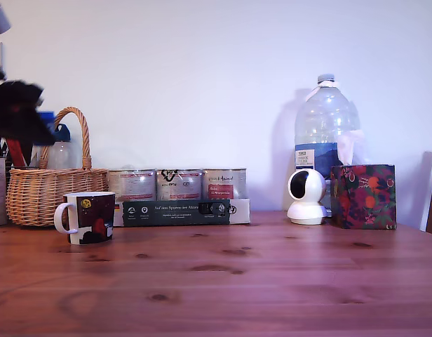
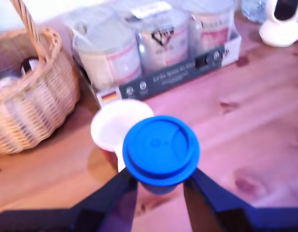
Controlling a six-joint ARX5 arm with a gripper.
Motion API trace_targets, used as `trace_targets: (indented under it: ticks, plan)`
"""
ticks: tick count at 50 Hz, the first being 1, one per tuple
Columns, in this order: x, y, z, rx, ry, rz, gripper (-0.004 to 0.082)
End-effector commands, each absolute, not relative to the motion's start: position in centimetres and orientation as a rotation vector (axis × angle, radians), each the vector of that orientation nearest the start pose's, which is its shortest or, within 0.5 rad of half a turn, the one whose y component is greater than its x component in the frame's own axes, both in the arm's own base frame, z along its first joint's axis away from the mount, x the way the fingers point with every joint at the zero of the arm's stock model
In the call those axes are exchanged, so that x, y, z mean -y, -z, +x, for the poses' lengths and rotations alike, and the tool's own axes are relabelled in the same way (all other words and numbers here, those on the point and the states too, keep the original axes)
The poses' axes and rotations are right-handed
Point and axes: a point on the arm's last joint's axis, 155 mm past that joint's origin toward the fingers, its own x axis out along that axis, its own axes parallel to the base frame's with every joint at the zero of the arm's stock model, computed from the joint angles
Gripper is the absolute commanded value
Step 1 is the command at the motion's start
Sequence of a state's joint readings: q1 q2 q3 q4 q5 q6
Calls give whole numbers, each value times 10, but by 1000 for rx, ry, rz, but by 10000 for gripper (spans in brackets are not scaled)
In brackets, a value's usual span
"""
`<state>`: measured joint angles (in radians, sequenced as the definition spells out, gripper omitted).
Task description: Pick up the coffee capsules from the table one by one and drop them inside the nearest coffee cup
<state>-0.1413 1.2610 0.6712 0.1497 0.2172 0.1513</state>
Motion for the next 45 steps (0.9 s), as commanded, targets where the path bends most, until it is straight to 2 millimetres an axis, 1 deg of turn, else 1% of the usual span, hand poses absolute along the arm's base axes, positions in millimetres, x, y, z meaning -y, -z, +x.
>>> trace_targets:
  ticks: [1, 13, 22, 33, 45]
  plan:
    - [96, -147, 396, -478, 391, 112, 163]
    - [97, -139, 427, -562, 385, 101, 163]
    - [94, -143, 450, -606, 374, 94, 165]
    - [89, -142, 476, -670, 359, 83, 166]
    - [89, -139, 497, -754, 360, 73, 168]
